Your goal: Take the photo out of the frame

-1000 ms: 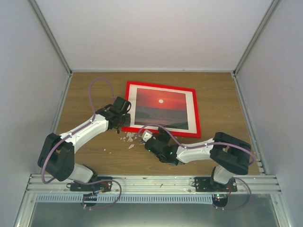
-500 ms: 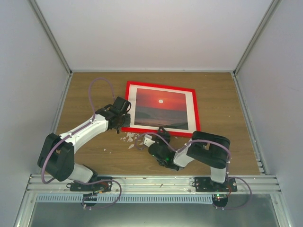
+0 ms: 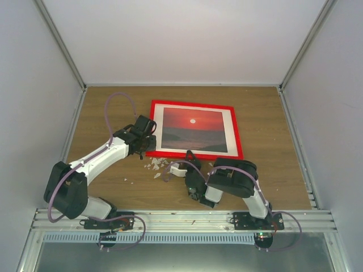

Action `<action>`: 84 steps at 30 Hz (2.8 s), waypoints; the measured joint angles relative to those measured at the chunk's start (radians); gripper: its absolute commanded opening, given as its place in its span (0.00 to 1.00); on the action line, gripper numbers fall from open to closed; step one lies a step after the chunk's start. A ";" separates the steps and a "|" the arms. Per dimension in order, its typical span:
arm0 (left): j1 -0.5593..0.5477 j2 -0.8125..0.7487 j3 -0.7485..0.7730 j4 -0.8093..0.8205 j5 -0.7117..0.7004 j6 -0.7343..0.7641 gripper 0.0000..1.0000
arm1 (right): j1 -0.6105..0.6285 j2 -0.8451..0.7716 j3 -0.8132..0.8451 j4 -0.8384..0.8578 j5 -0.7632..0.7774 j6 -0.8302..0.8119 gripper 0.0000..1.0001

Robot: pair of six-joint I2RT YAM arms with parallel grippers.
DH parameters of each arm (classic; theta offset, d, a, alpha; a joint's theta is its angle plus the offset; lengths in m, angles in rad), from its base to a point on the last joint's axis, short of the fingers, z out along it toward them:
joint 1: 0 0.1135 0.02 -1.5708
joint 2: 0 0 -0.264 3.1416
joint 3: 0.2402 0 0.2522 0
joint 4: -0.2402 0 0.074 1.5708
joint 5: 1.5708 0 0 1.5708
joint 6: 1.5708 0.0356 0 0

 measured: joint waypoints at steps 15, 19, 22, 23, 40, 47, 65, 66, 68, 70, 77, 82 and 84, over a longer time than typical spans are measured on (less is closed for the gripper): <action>0.010 -0.080 0.056 -0.032 -0.011 0.003 0.29 | -0.012 -0.317 0.043 -0.531 -0.052 0.221 0.01; 0.030 -0.132 0.083 -0.033 -0.007 0.009 0.39 | -0.014 -0.399 0.082 -0.696 -0.081 0.278 0.00; 0.051 -0.188 0.113 -0.033 -0.004 0.012 0.48 | -0.014 -0.450 0.106 -0.807 -0.109 0.303 0.01; 0.059 -0.210 0.121 -0.032 -0.003 0.011 0.52 | -0.015 -0.469 0.116 -0.843 -0.120 0.312 0.01; 0.098 -0.626 0.097 0.090 -0.053 -0.010 0.93 | -0.095 -0.711 0.386 -1.189 -0.444 0.538 0.01; 0.098 -0.710 0.030 0.109 -0.075 -0.025 0.98 | -0.212 -0.755 0.472 -1.227 -0.528 0.738 0.01; 0.098 -0.785 -0.042 0.126 -0.068 -0.043 0.99 | -0.603 -0.985 0.325 -1.210 -0.798 1.511 0.01; 0.098 -0.782 -0.048 0.126 -0.060 -0.047 0.99 | -0.629 -1.006 0.293 -1.196 -0.816 1.570 0.01; 0.098 -0.776 -0.059 0.127 -0.046 -0.054 0.99 | -0.687 -1.047 0.228 -1.173 -0.846 1.696 0.01; 0.098 -0.769 -0.067 0.129 -0.034 -0.062 0.99 | -0.733 -1.069 0.182 -1.156 -0.867 1.792 0.01; 0.098 -0.750 -0.107 0.148 0.008 -0.087 0.99 | -0.874 -1.122 -0.009 -1.070 -0.953 2.134 0.01; 0.098 -0.710 -0.159 0.168 0.047 -0.106 0.99 | -0.891 -1.145 -0.131 -1.023 -0.974 2.334 0.01; 0.098 -0.681 -0.184 0.186 0.074 -0.119 0.99 | -0.891 -1.146 -0.173 -1.003 -0.984 2.404 0.01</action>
